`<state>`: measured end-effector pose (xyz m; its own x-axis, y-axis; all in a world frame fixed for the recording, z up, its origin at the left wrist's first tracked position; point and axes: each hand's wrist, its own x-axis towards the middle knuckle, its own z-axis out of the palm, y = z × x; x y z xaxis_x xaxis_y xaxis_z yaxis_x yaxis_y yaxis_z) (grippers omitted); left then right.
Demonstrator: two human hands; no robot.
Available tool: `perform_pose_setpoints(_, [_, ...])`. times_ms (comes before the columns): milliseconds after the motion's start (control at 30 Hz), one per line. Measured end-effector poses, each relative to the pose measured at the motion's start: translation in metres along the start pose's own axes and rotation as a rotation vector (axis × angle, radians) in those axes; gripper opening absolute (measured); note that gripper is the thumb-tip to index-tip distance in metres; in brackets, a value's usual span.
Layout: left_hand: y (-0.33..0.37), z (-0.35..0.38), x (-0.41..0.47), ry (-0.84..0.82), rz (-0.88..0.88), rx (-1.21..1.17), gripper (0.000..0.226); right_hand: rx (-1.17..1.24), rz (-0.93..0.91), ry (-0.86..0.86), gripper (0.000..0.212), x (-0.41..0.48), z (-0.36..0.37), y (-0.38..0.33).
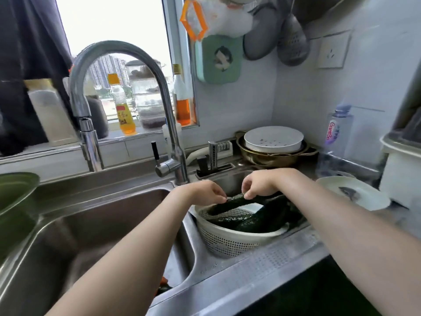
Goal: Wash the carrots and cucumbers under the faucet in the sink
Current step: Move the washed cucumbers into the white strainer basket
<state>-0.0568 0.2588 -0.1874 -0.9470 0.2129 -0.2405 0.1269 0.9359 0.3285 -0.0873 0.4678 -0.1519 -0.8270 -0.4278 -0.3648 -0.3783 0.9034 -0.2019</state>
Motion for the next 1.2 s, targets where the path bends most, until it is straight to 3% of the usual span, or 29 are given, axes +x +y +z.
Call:
perform_pose_setpoints(133, [0.001, 0.017, 0.008, -0.048, -0.029, 0.029, 0.034, -0.049, -0.026, -0.014, 0.028, 0.015, 0.018, 0.0])
perform_pose_setpoints(300, [-0.008, 0.026, 0.013, 0.017, -0.041, 0.052, 0.041, -0.108, 0.003, 0.057, 0.026, 0.037, 0.035, -0.013])
perform_pose_setpoints(433, [-0.013, 0.034, 0.019, -0.113, -0.076, 0.073, 0.043, -0.143, 0.079, -0.116, 0.036, 0.054, 0.043, -0.016])
perform_pose_setpoints(600, [-0.012, 0.041, 0.019, -0.173, -0.057, 0.073, 0.042, -0.097, 0.083, -0.136, 0.043, 0.058, 0.047, -0.015])
perform_pose_setpoints(833, [-0.035, 0.022, -0.017, 0.311, 0.051, 0.005, 0.019, 0.026, -0.128, 0.139, 0.018, 0.039, 0.037, -0.07])
perform_pose_setpoints(933, [-0.063, 0.011, -0.053, 0.443, -0.015, -0.068, 0.007, 0.049, -0.212, 0.216, 0.022, 0.03, 0.032, -0.121])
perform_pose_setpoints(1067, [-0.113, 0.01, -0.112, 0.239, -0.196, -0.07, 0.018, 0.094, -0.341, 0.141, 0.02, 0.026, 0.05, -0.199])
perform_pose_setpoints(1200, [-0.163, 0.033, -0.158, -0.052, -0.352, -0.078, 0.023, -0.002, -0.36, -0.169, 0.02, 0.041, 0.1, -0.255])
